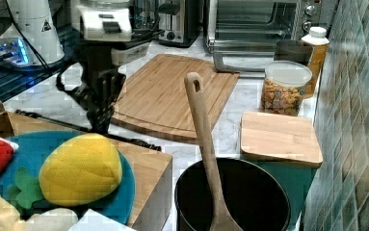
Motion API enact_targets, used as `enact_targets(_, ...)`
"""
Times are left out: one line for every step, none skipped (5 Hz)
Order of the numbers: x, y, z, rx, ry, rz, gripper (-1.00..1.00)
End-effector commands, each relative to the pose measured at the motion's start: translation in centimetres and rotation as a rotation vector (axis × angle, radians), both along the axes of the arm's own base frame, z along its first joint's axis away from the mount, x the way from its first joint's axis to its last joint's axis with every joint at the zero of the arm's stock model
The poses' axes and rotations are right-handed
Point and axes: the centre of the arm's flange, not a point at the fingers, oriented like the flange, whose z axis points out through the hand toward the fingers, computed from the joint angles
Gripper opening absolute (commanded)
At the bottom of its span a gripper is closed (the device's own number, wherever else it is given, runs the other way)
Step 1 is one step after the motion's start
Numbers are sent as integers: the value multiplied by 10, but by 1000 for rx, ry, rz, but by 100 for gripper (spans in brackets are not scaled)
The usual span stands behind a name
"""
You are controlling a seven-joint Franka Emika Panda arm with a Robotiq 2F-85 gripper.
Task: Close the drawer.
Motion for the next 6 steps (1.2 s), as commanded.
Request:
enact_targets(-48,-160,63,-15,-79,-40,-100)
enact_targets(-48,-160,63,-15,-79,-39,-100)
enact_targets(-48,-160,63,-15,-80,-40,-100)
enact_targets(-48,-160,63,-15,-79,-40,-100)
enact_targets(-48,-160,63,-15,-79,-40,-100)
enact_targets(-48,-160,63,-15,-79,-39,-100)
